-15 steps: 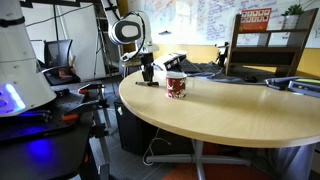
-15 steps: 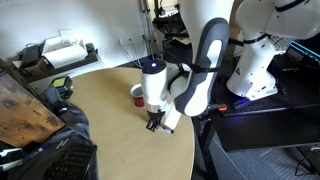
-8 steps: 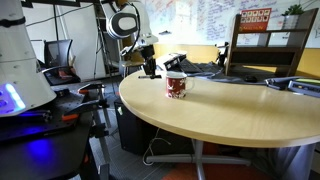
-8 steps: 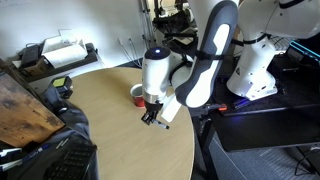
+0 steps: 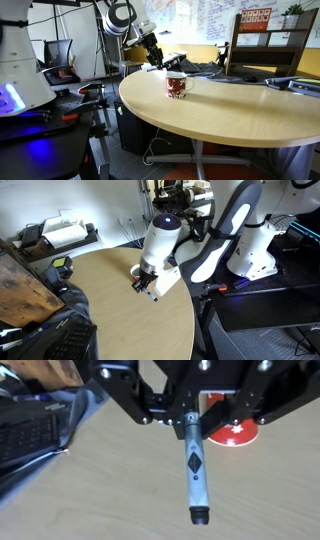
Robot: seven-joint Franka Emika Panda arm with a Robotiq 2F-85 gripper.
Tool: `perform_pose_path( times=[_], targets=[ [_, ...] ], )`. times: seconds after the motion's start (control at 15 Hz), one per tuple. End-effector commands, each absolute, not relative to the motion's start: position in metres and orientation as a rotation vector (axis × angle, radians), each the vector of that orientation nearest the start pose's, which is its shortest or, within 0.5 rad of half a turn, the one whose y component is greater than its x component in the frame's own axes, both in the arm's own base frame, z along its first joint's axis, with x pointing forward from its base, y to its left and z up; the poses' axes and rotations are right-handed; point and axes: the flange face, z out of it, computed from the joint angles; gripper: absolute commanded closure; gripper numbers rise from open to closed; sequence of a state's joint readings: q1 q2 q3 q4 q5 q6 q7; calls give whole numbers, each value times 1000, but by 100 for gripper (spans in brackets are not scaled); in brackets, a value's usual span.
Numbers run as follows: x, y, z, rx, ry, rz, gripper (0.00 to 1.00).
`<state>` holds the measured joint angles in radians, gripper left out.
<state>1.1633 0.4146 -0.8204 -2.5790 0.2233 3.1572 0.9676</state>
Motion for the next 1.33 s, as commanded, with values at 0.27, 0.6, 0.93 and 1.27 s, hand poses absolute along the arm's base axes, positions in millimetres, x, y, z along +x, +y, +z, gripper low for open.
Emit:
perform_pose_path(
  times=[0.27, 0.6, 0.93, 1.27],
  targets=[
    [462, 144, 221, -2804, 1409, -945, 94],
    [485, 132, 231, -2795, 1724, -1054, 94],
    [500, 122, 230, -2675, 2049, -1199, 94],
    [512, 104, 230, -2604, 2317, -1288, 94]
  ],
)
